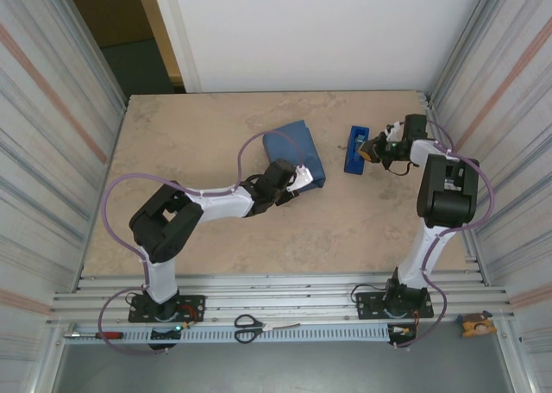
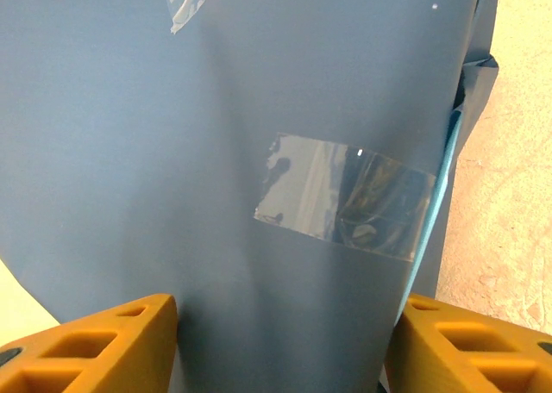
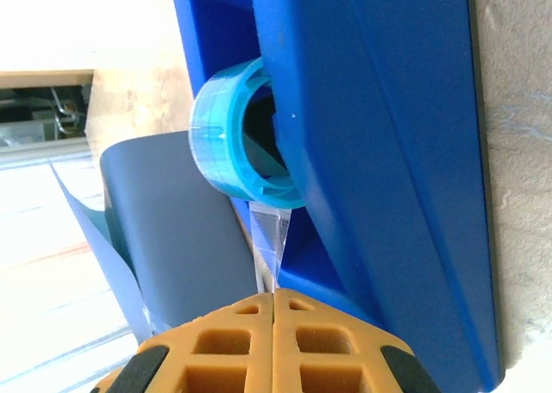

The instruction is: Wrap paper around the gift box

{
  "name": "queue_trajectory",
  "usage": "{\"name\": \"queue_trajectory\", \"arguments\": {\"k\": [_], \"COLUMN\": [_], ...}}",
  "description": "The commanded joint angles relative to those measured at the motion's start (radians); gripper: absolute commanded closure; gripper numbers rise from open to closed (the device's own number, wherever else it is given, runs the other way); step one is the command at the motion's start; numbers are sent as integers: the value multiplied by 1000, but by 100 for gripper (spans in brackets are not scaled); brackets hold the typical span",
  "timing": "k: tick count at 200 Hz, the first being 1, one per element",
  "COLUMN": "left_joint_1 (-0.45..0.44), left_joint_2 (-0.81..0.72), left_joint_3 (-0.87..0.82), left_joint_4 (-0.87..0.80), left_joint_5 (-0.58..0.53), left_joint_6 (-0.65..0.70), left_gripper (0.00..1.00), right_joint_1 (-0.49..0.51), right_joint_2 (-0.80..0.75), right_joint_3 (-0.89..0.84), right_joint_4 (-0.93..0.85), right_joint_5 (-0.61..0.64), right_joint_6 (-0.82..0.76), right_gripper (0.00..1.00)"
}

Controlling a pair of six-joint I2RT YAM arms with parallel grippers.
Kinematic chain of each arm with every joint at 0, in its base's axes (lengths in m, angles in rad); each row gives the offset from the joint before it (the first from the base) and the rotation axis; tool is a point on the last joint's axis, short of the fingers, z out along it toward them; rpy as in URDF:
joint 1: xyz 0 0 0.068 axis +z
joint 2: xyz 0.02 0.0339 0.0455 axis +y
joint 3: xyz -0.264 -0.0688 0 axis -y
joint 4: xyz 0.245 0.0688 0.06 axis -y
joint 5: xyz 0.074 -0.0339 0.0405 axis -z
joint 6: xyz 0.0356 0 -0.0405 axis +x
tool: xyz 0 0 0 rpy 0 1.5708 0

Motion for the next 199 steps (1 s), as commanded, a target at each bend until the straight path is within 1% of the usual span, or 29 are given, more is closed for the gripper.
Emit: {"name": "queue_trajectory", "arguments": {"k": [1, 45, 60, 99, 123, 153, 199], "left_joint_1": [-1, -1, -1, -3, -3, -3, -4], "left_joint_2": [30, 33, 34, 31, 30, 33, 34], "left_joint_3": [-2, -4, -4, -10, -11, -8, -4], "left_joint_4": [-87, -87, -87, -86, -87, -84, -86], "left_joint_5": [9, 10, 10, 14, 13, 15, 17], "left_joint_6": [-30, -37, -38, -44, -42, -42, -43], "left_gripper": [38, 38, 38, 38, 38, 38, 39], "right_joint_1": [-9, -25, -22, 8, 28, 32, 38], "right_joint_2": [-81, -140, -157, -229, -270, -285, -271], "right_joint_3": [28, -8, -57, -225, -299, -353, -371], "right_joint_4": [-27, -23, -1, 73, 93, 99, 85], "right_joint_5": [-70, -110, -134, -139, -123, -99, -61], "right_joint_6": [44, 119, 140, 186, 193, 193, 171], "right_gripper": [100, 100, 100, 100, 100, 100, 100]}}
